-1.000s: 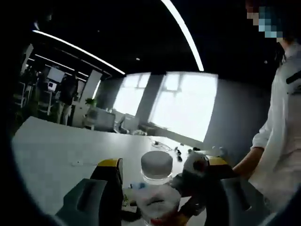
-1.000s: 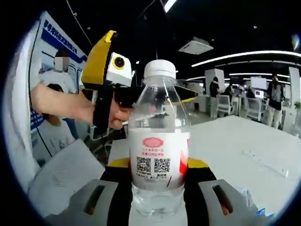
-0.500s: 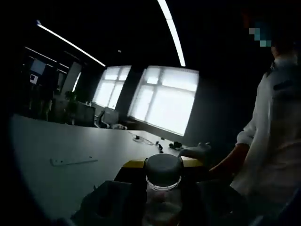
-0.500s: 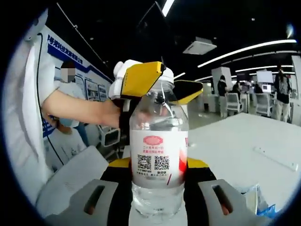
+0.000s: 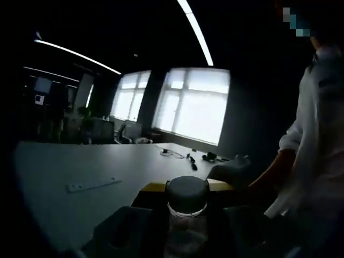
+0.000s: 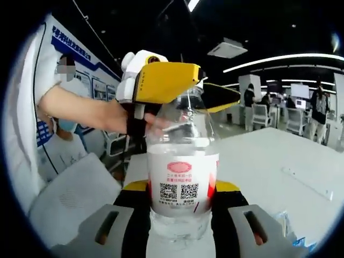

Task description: Arrange the tabletop items into an orderly group along one side of the table until the central work area is clear of visible clutter.

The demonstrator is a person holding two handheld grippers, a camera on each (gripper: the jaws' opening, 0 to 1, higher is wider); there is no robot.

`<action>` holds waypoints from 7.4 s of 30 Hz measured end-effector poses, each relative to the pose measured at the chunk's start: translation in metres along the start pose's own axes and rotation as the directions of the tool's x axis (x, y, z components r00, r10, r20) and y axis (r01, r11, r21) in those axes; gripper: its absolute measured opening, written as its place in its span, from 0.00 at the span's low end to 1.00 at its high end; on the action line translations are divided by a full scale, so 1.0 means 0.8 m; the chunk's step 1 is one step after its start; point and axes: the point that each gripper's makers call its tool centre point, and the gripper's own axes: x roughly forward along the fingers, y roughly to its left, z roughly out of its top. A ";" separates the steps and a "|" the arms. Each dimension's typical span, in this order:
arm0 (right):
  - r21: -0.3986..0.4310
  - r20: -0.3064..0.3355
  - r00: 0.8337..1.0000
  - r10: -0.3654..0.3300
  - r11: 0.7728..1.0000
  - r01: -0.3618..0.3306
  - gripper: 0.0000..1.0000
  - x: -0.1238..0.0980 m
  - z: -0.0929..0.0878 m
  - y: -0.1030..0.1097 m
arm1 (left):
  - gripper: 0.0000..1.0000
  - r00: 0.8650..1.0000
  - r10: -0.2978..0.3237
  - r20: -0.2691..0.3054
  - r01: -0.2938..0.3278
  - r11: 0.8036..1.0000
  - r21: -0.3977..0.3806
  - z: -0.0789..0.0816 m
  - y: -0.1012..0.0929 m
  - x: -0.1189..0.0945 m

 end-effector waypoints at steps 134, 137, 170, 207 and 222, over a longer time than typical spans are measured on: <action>-0.113 -0.327 0.911 -0.252 0.967 0.227 0.39 0.114 -0.110 -0.212 | 0.22 0.991 0.134 -0.010 -0.130 0.977 0.168 -0.063 0.219 0.047; -0.140 -0.340 0.906 -0.254 0.966 0.218 0.40 0.114 -0.113 -0.212 | 0.24 0.990 0.141 -0.008 -0.137 0.978 0.159 -0.063 0.221 0.045; -0.110 -0.349 0.901 -0.259 0.966 0.235 0.71 0.104 -0.101 -0.205 | 0.67 0.967 0.252 -0.043 -0.248 0.966 0.078 -0.067 0.232 0.005; -0.116 -0.344 0.892 -0.292 0.956 0.268 0.89 0.026 -0.069 -0.184 | 0.77 0.938 0.311 -0.153 -0.297 0.948 0.111 -0.069 0.185 -0.028; -0.120 -0.353 0.874 -0.335 0.942 0.313 0.89 -0.039 -0.074 -0.172 | 0.78 0.924 0.322 -0.208 -0.299 0.945 0.135 -0.076 0.154 -0.045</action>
